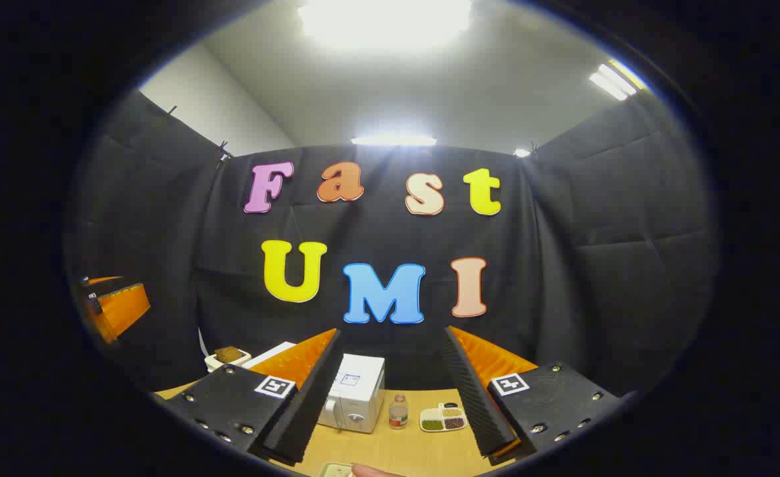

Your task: Open the microwave oven with the left hand, put the food in, and close the microwave oven.

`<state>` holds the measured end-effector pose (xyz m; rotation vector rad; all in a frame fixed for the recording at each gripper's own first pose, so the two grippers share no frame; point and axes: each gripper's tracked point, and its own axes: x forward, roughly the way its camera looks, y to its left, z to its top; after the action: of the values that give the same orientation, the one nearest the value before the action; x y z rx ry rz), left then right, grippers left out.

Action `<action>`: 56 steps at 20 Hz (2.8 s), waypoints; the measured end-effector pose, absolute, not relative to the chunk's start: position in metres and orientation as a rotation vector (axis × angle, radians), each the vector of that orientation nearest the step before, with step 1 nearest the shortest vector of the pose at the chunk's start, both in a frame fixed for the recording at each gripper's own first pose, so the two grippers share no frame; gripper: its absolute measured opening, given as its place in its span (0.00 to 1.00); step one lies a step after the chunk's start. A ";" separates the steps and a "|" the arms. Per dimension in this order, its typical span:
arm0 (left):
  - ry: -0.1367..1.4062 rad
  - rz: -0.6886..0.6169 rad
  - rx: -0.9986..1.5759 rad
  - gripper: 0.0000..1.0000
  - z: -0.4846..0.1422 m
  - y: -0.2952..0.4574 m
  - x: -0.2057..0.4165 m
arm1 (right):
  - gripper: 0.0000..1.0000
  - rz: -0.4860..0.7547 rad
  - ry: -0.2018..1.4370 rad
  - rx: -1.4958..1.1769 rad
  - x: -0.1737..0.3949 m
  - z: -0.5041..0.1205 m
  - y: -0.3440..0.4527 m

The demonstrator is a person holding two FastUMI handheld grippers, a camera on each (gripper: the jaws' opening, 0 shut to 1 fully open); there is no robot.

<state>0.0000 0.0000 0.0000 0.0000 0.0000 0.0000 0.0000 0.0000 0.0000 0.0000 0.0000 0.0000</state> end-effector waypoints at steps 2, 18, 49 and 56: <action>0.004 -0.021 0.014 0.89 -0.005 0.015 0.003 | 0.92 -0.032 0.007 -0.009 -0.004 0.000 0.005; 0.027 -0.088 -0.011 0.95 -0.029 -0.011 0.019 | 0.92 -0.064 0.034 -0.031 -0.034 0.010 -0.019; 0.425 -0.305 0.052 0.79 -0.352 -0.137 0.213 | 0.92 -0.344 0.327 -0.072 0.054 -0.100 -0.074; 0.612 -0.265 0.075 0.80 -0.460 -0.142 0.233 | 0.86 -0.392 0.388 -0.088 0.057 -0.119 -0.081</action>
<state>0.2334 -0.1417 -0.4605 0.0746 0.6123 -0.2646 0.0566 -0.0814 -0.1189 -0.0879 0.3883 -0.3919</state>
